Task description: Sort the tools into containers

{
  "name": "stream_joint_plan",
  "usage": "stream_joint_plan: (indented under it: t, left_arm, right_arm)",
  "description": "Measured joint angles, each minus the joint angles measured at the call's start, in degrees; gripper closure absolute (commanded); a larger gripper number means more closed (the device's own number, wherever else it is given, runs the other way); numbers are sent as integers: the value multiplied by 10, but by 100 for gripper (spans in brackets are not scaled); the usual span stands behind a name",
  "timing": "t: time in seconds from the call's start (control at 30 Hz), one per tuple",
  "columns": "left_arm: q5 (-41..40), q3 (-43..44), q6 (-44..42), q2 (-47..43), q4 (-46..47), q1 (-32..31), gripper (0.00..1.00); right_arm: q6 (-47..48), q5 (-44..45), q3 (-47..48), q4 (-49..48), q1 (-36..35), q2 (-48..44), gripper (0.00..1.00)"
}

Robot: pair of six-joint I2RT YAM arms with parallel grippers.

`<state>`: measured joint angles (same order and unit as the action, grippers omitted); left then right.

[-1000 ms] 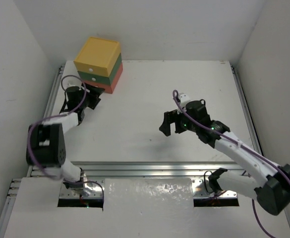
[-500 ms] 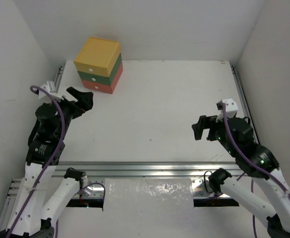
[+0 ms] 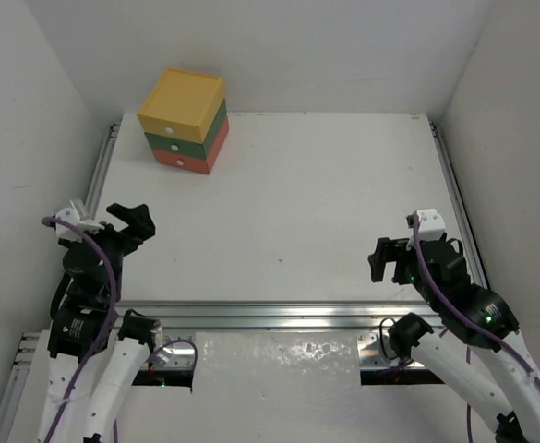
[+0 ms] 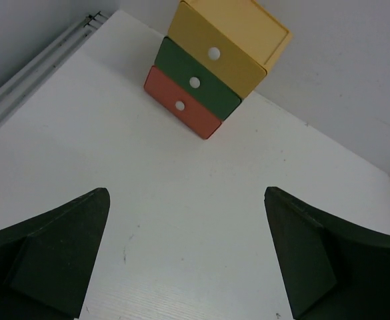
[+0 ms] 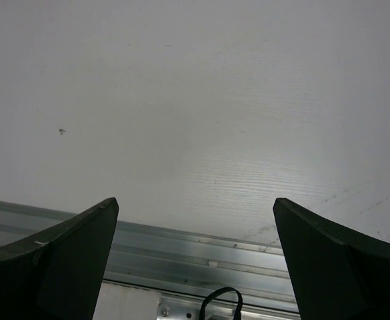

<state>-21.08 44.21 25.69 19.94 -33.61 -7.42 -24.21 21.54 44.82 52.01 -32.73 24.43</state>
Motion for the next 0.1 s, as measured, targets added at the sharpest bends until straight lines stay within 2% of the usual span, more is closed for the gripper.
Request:
stream_joint_plan:
  t: [0.1]
  left_arm:
    - [-1, -1, 0, 8, 4, 0, 0]
  right_arm:
    - [-2, 6, -1, -1, 0, 0, 1]
